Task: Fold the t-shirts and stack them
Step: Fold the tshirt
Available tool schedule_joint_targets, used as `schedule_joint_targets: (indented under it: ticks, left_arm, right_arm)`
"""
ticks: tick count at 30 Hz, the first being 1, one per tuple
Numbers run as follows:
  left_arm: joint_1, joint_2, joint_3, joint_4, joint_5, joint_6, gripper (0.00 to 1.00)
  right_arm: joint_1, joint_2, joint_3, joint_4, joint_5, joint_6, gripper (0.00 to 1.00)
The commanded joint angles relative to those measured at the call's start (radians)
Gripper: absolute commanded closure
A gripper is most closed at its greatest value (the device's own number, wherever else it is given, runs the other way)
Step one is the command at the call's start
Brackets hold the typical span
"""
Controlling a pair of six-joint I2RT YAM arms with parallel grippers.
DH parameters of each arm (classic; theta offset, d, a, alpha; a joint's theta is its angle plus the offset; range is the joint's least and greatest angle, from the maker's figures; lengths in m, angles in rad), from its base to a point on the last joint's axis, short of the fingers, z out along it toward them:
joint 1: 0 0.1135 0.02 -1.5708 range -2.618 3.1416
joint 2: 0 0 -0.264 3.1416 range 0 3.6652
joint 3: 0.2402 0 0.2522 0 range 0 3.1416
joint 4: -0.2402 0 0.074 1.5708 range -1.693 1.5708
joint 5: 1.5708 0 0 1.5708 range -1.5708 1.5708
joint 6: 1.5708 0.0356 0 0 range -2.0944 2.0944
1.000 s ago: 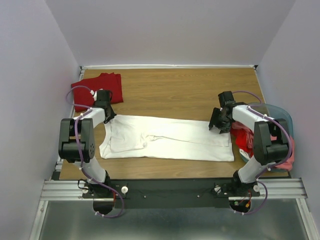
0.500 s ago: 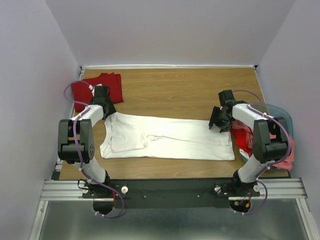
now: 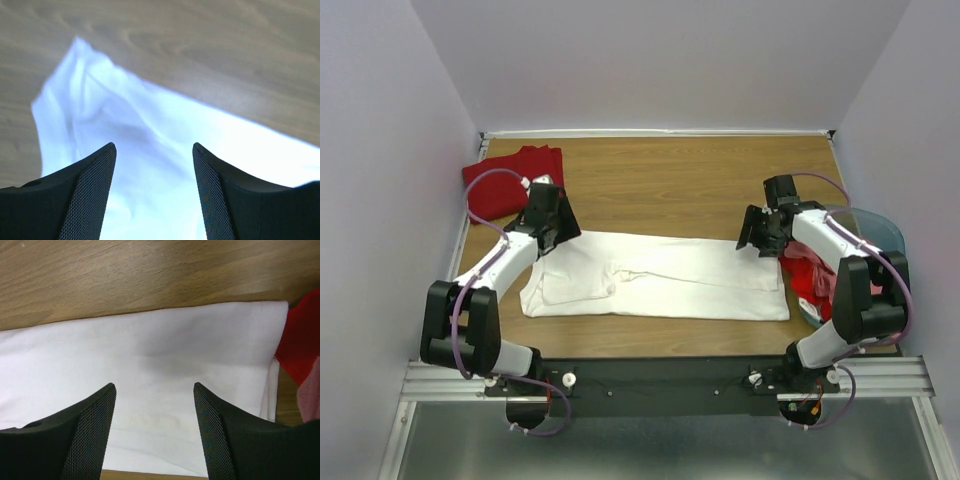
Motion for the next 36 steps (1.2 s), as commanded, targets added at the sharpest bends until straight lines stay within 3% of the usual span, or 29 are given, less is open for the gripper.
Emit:
schedule_joint_targets:
  ticks: [1,12,20,36]
  left_arm:
    - [-0.045,-0.004,-0.105,-0.013,0.070,-0.080,0.29]
    - [-0.100,0.246,-0.075,0.084,0.124,-0.049,0.29]
    - [-0.149,0.424,0.135,0.054,0.098,0.009,0.29]
    - [-0.246,0.739,0.540,-0.031,0.199,0.053,0.30]
  right_arm:
    - [0.017,0.032,-0.012,-0.007,-0.038,-0.007,0.29]
    - [0.020,0.075,-0.098,0.051,-0.138,0.070,0.29]
    - [0.019,0.038,-0.198,0.044,-0.150,0.155,0.29]
    - [0.040,-0.084,-0.241,-0.030,-0.127,0.238,0.29]
